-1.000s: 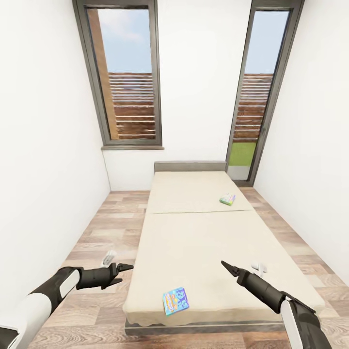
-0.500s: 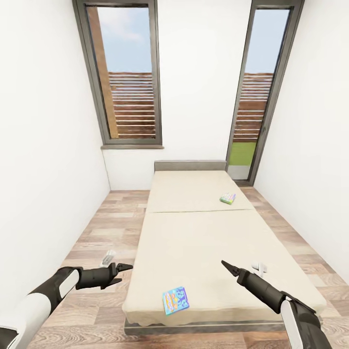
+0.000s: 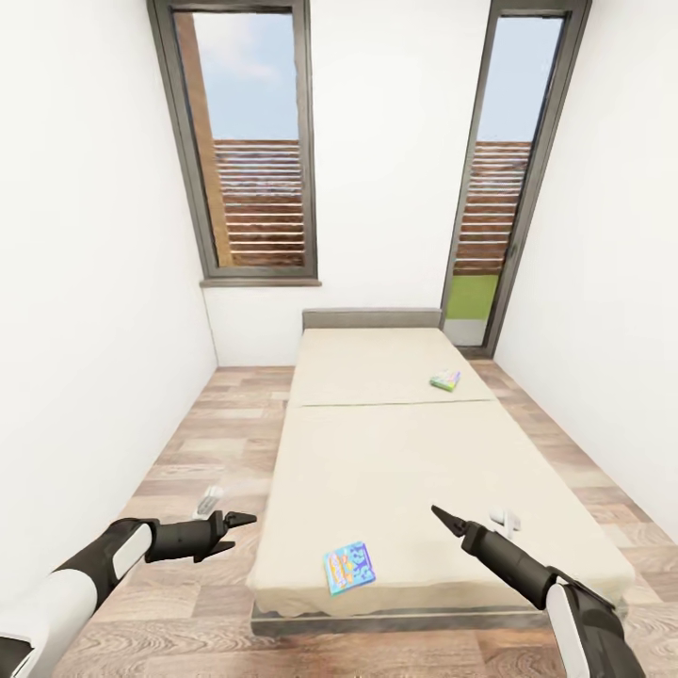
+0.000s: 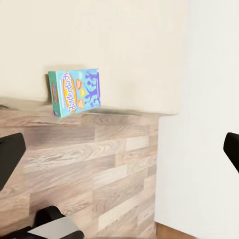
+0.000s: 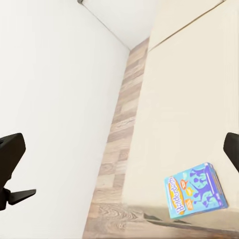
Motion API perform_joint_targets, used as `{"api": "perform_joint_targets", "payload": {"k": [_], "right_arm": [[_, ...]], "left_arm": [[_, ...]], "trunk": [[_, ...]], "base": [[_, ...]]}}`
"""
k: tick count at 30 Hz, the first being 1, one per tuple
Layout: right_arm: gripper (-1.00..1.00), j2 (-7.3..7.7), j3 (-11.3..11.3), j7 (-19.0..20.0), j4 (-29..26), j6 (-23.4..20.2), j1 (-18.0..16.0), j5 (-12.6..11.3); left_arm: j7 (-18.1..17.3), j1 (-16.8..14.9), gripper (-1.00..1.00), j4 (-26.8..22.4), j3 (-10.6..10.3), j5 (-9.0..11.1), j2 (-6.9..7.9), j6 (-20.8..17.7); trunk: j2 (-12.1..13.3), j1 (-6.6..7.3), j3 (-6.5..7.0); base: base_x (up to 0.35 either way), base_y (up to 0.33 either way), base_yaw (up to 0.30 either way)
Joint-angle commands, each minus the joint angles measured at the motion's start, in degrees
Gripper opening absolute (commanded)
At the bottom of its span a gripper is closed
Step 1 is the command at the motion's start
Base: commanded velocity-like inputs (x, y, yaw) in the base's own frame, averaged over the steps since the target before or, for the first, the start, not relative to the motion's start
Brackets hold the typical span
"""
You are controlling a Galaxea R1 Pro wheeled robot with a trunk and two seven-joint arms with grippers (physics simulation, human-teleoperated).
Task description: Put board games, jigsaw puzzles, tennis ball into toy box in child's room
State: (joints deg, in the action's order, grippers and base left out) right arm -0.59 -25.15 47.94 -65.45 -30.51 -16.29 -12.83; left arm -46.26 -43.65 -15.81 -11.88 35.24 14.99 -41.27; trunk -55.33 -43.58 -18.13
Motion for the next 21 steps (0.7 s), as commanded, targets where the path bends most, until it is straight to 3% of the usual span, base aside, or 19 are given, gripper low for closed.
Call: {"api": "perform_joint_targets", "payload": {"k": [1,6,14,20,21], "right_arm": [[1.00,-0.07,-0.17,0.10,0.01,-0.43,-0.05,-0.26],[1.00,0.06,-0.32,0.08,2.47,-0.80,-0.08,-0.30],[1.00,0.50,-0.63,-0.10,12.70,-4.93,-1.09,-1.86],[1.00,0.60,-2.63,-0.23,20.45,-6.48,-2.89,-6.76],[1.00,0.54,-3.69,-0.24,23.49,-6.66,-3.31,-9.95]], "left_arm": [[-0.04,-0.04,1.00,-0.02,-0.25,0.35,0.08,-0.35],[-0.02,-0.04,1.00,-0.01,-0.25,0.38,0.23,-0.44],[-0.05,-0.04,1.00,-0.01,-0.25,0.42,0.29,-0.47],[-0.06,-0.04,1.00,-0.01,-0.25,0.44,0.30,-0.47],[-0.06,-0.04,1.00,-0.03,-0.23,0.44,0.30,-0.47]], "trunk": [[-0.48,-0.21,-0.26],[-2.48,-1.31,-1.16],[-5.69,-3.07,-2.60],[-8.10,-4.38,-3.67],[-8.50,-4.60,-3.85]], "base": [[-0.215,0.169,0.000],[-0.172,0.137,0.000],[-0.047,0.038,0.000],[-0.009,0.007,0.000],[-0.003,0.002,0.000]]}}
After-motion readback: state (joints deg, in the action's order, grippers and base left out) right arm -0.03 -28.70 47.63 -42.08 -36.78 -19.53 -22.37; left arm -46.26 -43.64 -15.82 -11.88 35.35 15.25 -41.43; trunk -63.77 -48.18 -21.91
